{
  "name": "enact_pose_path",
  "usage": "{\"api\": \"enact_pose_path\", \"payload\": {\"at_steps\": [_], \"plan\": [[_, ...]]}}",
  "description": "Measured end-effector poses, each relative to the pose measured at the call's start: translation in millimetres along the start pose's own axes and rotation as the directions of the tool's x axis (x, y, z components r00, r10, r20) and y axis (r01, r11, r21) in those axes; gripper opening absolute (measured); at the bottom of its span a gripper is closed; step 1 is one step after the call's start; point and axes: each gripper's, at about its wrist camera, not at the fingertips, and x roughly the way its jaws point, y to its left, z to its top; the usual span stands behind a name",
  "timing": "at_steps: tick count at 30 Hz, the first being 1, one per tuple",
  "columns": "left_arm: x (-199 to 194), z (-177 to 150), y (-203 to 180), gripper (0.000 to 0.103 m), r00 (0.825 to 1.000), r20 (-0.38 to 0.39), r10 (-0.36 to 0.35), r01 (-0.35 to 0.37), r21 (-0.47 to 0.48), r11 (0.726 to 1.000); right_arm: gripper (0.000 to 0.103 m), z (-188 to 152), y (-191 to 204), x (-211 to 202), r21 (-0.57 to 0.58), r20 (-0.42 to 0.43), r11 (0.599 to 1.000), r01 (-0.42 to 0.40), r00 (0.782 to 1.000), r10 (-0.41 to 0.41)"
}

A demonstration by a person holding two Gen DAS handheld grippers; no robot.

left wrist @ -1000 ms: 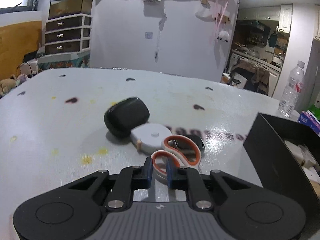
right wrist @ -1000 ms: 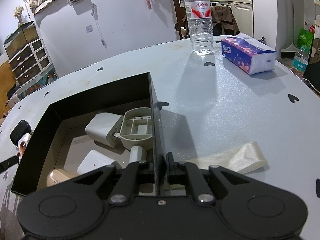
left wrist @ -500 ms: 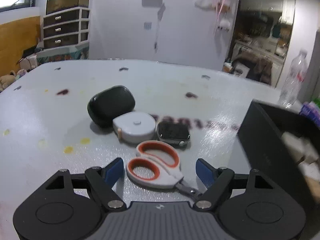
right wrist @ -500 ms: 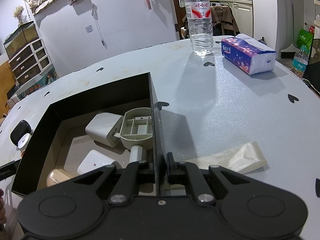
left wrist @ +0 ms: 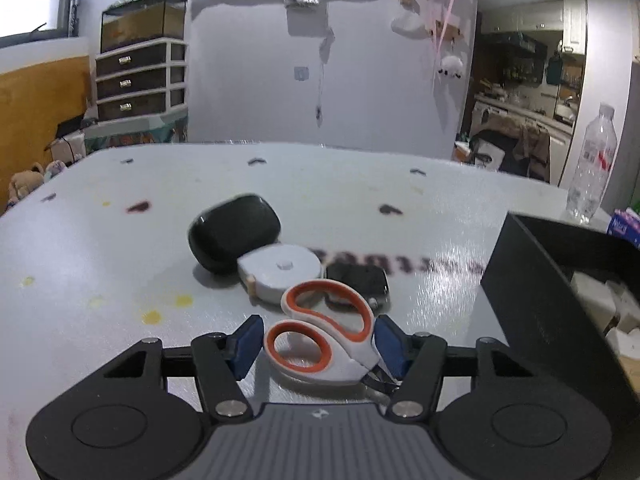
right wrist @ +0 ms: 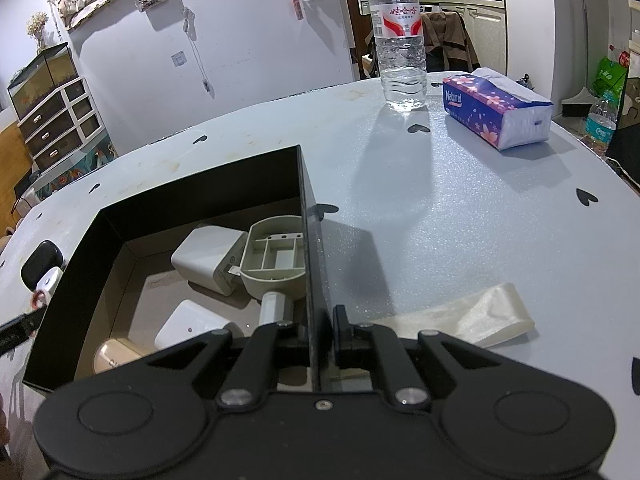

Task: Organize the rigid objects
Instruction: 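Lift the scissors with the left gripper and release them into the box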

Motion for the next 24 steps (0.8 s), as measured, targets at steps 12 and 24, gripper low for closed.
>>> {"api": "enact_pose_path", "payload": {"at_steps": [12,24], "plan": [[-38,29,-11,0.061,0.987,0.121,-0.102,0.099,0.025,0.995,0.009,0,0,0,0.0,0.0,1.0,0.0,1.0,0.0],[-53,44,-84,0.061,0.923,0.129,-0.362,0.319,0.267,0.909,0.009,0,0,0,0.001,0.001,1.0,-0.002,1.0,0.002]]}}
